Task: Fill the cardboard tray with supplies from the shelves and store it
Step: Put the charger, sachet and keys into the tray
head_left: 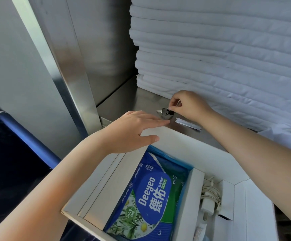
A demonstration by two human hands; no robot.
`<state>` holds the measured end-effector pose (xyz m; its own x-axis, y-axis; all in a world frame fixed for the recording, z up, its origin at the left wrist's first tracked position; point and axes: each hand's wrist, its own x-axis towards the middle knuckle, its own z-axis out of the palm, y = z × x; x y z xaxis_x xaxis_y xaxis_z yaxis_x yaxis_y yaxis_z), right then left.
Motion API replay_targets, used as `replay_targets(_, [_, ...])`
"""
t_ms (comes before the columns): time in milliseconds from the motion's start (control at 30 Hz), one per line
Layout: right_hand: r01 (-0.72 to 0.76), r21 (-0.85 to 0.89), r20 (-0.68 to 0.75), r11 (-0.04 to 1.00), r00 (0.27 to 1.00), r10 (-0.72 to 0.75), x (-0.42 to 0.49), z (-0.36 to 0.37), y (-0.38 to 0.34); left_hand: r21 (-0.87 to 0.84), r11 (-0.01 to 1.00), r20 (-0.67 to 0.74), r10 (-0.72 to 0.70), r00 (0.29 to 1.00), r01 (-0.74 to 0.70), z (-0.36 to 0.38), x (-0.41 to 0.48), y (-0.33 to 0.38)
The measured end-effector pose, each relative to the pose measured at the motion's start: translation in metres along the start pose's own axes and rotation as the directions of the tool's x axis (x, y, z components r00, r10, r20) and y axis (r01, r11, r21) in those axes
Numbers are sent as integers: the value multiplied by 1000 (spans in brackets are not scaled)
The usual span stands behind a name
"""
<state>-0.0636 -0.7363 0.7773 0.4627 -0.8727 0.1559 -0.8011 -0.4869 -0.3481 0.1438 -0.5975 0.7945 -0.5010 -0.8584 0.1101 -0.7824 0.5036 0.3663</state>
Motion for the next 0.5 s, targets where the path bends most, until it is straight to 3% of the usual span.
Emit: replay_targets(500, [-27, 173, -243, 985, 968, 69, -53, -74, -37, 7, 1000, -7, 12, 1000, -12, 3, 2, -7])
